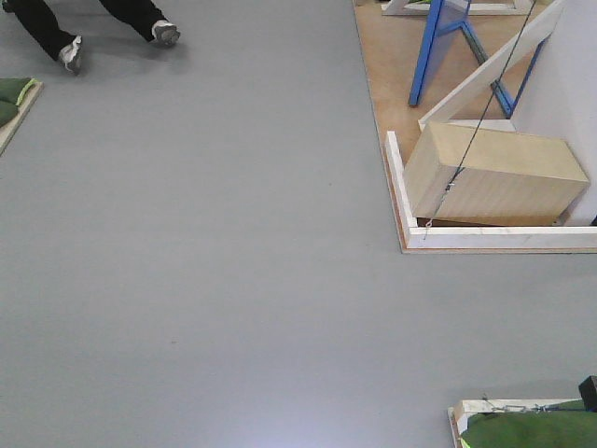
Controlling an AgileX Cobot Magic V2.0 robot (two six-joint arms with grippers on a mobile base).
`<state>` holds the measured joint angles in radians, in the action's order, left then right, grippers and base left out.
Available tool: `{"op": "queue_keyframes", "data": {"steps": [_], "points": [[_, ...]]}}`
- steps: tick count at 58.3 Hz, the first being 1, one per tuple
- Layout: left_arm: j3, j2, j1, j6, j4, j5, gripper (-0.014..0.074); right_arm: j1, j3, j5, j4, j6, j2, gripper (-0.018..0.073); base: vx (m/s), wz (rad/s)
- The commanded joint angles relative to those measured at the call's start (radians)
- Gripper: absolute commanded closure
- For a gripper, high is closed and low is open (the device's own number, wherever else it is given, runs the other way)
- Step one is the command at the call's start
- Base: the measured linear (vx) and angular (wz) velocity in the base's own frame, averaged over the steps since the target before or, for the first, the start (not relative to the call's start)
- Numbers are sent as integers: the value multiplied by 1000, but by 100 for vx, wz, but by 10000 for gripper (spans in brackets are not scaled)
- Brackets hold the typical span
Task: Move to blue door and open it
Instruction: 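Drive the base forward toward the blue door beside the wooden platform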
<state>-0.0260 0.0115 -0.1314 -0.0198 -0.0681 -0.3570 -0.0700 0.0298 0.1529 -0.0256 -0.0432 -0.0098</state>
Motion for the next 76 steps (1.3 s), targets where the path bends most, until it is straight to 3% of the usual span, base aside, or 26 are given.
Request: {"op": "queue_keyframes", "data": {"steps": [1, 43, 76], "points": [[27, 14, 2, -7, 3, 77, 524, -5, 2, -83, -4, 2, 4, 551, 0, 0], [27, 14, 2, -7, 3, 77, 524, -5, 2, -83, -4, 2, 4, 551, 2, 0], [27, 14, 1, -7, 3, 77, 524, -5, 2, -87, -4, 2, 4, 551, 22, 4]]}}
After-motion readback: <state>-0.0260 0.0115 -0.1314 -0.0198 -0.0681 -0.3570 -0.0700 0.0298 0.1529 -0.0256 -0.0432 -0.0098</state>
